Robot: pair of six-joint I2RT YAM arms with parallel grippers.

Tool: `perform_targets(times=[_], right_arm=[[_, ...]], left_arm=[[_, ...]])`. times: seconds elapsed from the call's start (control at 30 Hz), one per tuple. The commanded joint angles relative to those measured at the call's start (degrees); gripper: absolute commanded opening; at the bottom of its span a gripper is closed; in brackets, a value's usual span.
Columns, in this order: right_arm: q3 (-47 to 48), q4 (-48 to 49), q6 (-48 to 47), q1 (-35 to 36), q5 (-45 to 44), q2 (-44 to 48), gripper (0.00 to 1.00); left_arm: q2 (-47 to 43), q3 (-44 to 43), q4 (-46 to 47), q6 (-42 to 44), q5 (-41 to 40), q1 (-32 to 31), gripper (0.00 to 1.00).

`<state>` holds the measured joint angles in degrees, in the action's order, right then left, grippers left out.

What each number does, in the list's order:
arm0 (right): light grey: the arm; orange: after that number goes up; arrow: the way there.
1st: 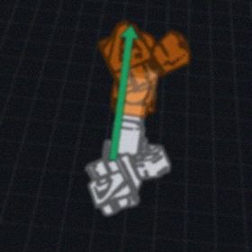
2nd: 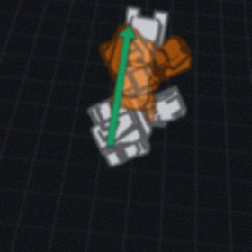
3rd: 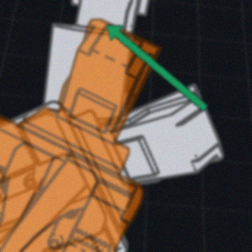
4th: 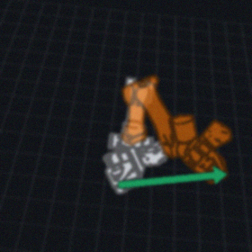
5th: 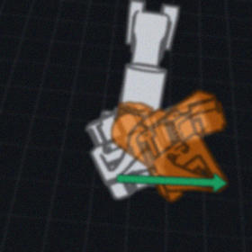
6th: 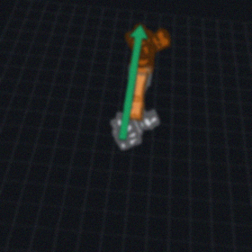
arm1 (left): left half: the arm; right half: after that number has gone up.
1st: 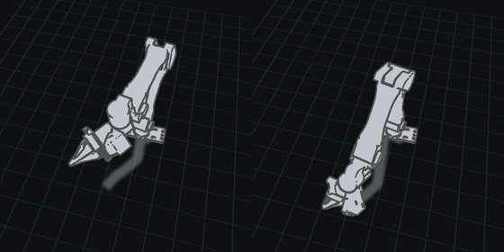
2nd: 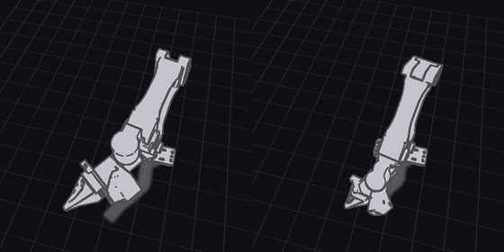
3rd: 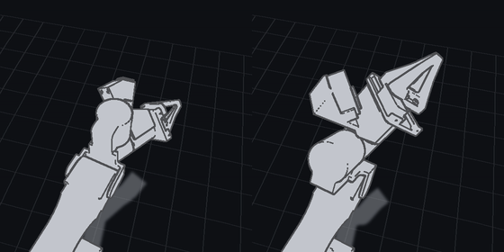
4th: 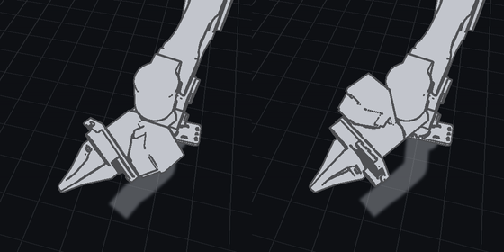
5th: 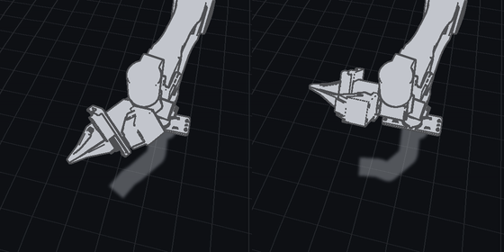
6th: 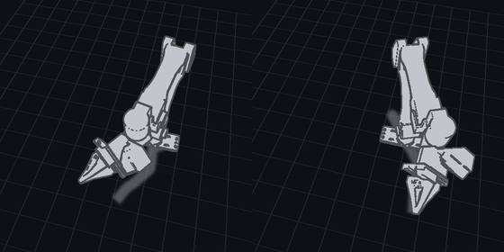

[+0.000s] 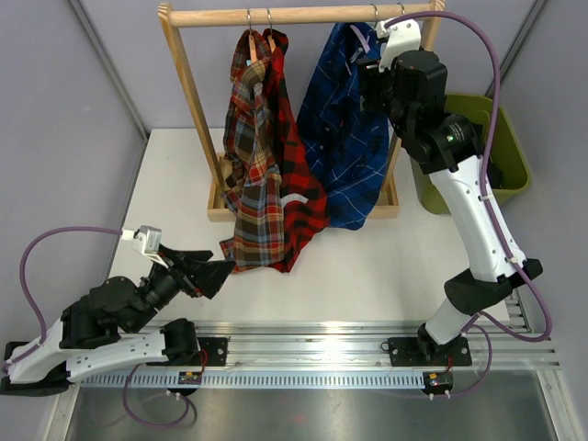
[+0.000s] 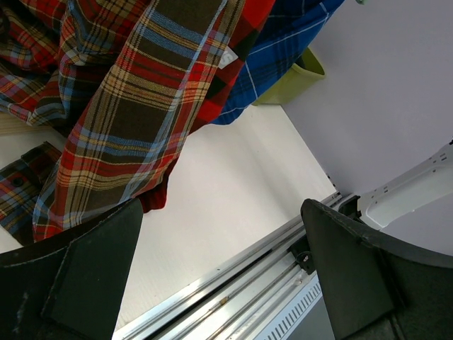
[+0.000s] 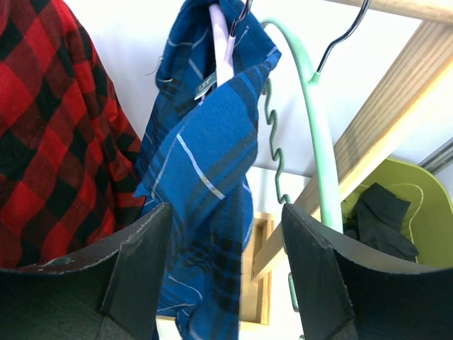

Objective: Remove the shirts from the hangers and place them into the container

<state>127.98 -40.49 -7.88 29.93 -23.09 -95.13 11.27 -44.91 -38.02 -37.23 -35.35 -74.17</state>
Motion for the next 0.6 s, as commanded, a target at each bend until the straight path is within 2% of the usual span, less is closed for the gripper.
perform_targets(times=[0.0, 0.17, 0.23, 0.3, 0.47, 0.5, 0.57], right_arm=[[-1.3, 2.5, -1.6, -0.1, -1.0, 2.4, 0.71], [0.3, 0.2, -0.5, -0.3, 0.4, -1.2, 0.69], [-0.1, -0.1, 0.4, -0.3, 1.9, -2.2, 0.64], [-0.1, 0.0, 1.5, -0.4, 1.6, -3.7, 0.53], [3.0, -1.9, 2.7, -1.4, 2.2, -6.9, 0.48], [3.4, -2.1, 3.0, -1.6, 2.3, -7.2, 0.45], [3.5, -2.1, 3.2, -1.6, 2.3, -6.9, 0.29]], left_arm=[[0.6, 0.5, 2.2, -0.8, -1.1, 0.1, 0.99], [0.6, 0.3, 2.1, -0.6, -1.3, 0.1, 0.99], [0.5, 0.3, 1.9, -0.6, -1.4, 0.1, 0.99], [0.4, 0.3, 1.5, -1.0, -1.4, 0.1, 0.99], [-1.3, 0.5, 0.1, -1.6, -2.0, 0.1, 0.99], [-1.5, 0.5, 0.0, -1.6, -2.1, 0.2, 0.99], [-2.2, 0.6, -0.1, -1.7, -2.3, 0.1, 0.99]])
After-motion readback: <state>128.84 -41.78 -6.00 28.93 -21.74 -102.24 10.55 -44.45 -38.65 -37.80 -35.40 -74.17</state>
